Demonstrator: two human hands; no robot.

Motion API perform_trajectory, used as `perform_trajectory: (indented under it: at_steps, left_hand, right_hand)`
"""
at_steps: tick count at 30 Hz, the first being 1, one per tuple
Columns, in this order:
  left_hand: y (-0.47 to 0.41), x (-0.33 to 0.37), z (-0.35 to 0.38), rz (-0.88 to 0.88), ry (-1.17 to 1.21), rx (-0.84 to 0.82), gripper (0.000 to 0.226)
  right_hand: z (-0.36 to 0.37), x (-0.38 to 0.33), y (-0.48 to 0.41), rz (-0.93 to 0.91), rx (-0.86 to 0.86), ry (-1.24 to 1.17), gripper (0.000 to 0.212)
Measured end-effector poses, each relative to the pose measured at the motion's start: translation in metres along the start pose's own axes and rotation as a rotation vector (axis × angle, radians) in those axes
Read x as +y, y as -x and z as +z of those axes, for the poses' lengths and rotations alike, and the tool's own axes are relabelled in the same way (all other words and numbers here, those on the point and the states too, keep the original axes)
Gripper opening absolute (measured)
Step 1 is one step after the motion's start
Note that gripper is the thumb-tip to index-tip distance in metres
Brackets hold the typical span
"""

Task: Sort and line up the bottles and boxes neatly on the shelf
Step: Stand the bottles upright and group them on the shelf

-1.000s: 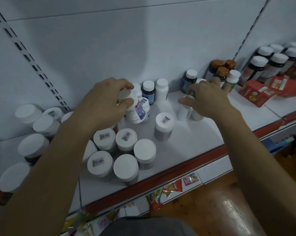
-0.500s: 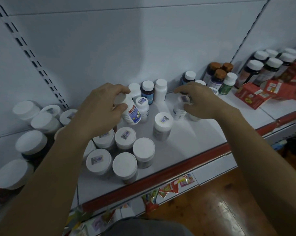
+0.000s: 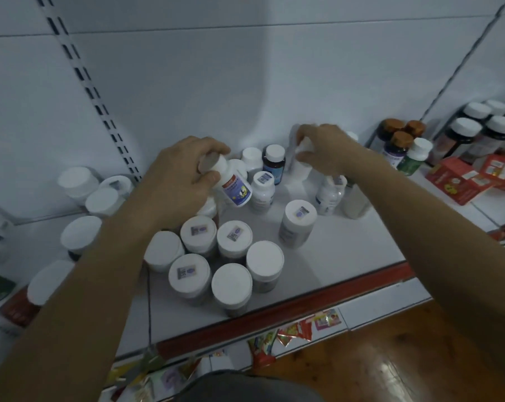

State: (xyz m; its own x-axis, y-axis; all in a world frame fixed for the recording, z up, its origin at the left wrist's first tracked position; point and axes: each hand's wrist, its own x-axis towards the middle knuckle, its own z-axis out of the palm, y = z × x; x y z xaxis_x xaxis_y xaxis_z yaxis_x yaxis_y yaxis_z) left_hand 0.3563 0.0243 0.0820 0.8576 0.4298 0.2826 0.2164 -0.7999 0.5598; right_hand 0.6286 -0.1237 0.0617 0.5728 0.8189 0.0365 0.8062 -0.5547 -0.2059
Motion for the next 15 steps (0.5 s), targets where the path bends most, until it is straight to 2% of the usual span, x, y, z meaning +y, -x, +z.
perform_trajectory:
  at_steps: [3, 6, 10, 15]
  left_hand:
    - [-0.003, -0.002, -0.026, -0.017, 0.057, 0.046, 0.033]
    - [0.003, -0.007, -0.051, -0.048, 0.068, 0.123, 0.030]
    - [0.043, -0.039, -0.103, -0.140, 0.069, 0.274, 0.027]
    - [0.118, -0.095, -0.175, -0.255, 0.005, 0.461, 0.022]
  right_hand:
    - [-0.040, -0.022, 0.009, 0.006, 0.178, -0.031, 0.042]
    - [-0.075, -0.069, 0.014, -0.123, 0.268, -0.168, 0.047]
    - [-0.088, -0.144, 0.011, -0.272, 0.190, -0.318, 0.043]
    - [-0.071, -0.245, -0.002, -0.454, -0.075, -0.587, 0.042]
